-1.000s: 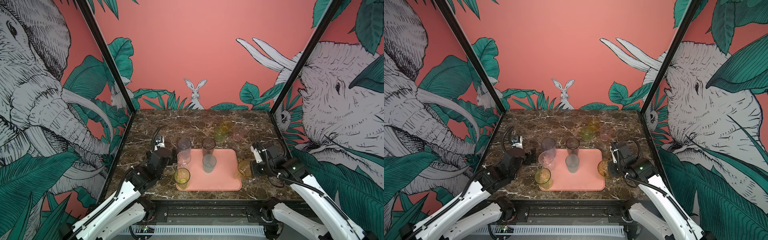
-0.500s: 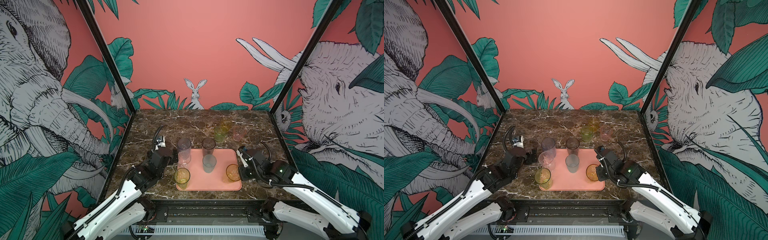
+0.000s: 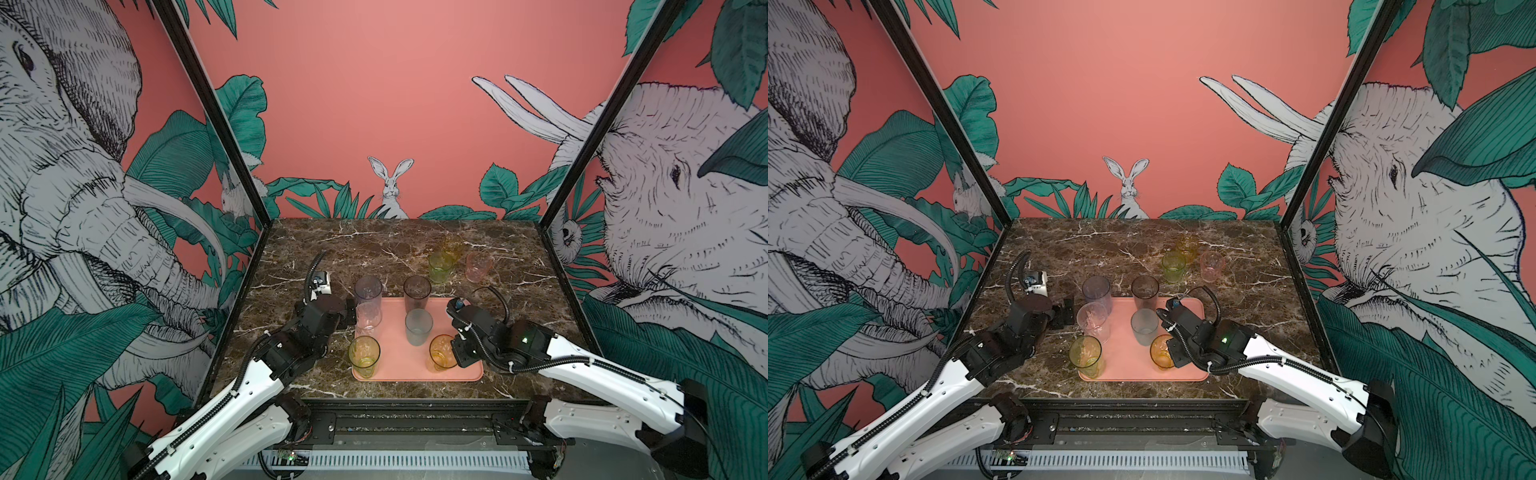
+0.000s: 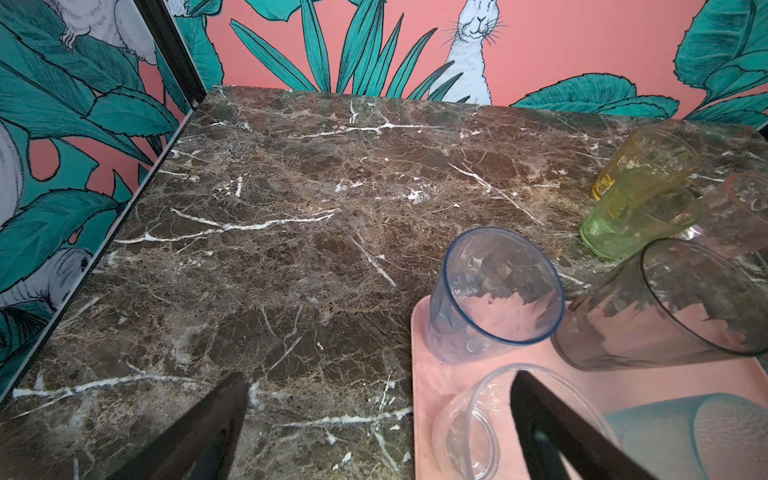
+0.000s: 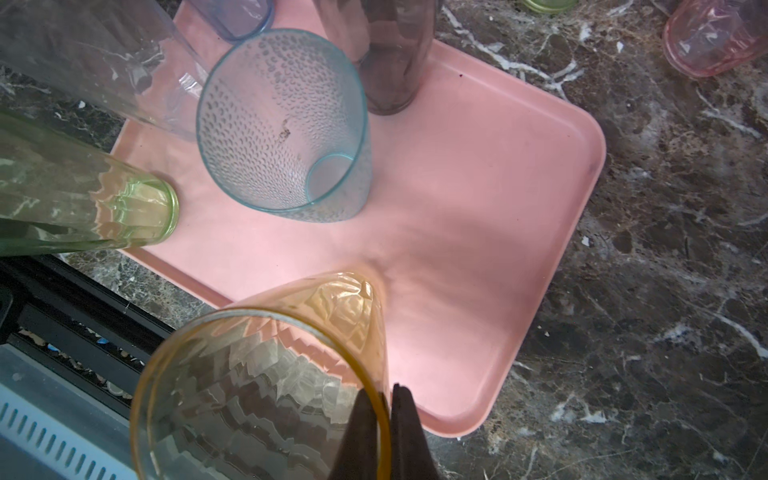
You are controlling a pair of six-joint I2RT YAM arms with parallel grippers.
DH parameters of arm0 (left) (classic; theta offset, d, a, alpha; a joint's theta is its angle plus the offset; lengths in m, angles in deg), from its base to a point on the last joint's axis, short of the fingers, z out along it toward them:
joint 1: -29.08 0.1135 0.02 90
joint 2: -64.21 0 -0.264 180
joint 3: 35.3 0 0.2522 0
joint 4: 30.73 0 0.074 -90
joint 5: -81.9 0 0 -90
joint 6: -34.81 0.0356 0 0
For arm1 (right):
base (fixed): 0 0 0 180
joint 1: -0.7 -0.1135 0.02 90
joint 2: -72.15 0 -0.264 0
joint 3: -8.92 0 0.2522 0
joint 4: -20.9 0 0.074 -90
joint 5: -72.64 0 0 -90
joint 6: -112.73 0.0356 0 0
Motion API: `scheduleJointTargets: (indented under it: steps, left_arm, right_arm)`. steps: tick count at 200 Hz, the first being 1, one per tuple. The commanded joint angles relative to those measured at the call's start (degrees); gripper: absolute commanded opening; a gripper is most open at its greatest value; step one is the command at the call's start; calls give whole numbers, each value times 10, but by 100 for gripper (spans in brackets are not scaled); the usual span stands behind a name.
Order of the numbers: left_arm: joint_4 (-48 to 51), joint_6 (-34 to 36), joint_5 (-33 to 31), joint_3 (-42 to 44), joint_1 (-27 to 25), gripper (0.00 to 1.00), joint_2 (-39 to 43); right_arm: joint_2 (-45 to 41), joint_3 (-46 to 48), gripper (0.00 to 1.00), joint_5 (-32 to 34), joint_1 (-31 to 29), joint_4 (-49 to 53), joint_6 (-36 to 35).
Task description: Place the glasses into the tray
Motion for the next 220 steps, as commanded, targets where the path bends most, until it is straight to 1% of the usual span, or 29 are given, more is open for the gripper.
scheduleJointTargets:
  steps: [1, 64, 220]
  left_arm:
    - [-7, -6, -3, 8, 3, 99, 1]
    - [-11, -6, 3, 8, 3, 99, -5]
    - [-13, -8, 6, 6, 3, 99, -11]
  right_arm:
    - [9, -25, 0, 17, -14, -31, 15]
    - [42, -41, 0, 16, -29, -43, 11]
    - [68, -46, 0, 8, -39, -68, 7]
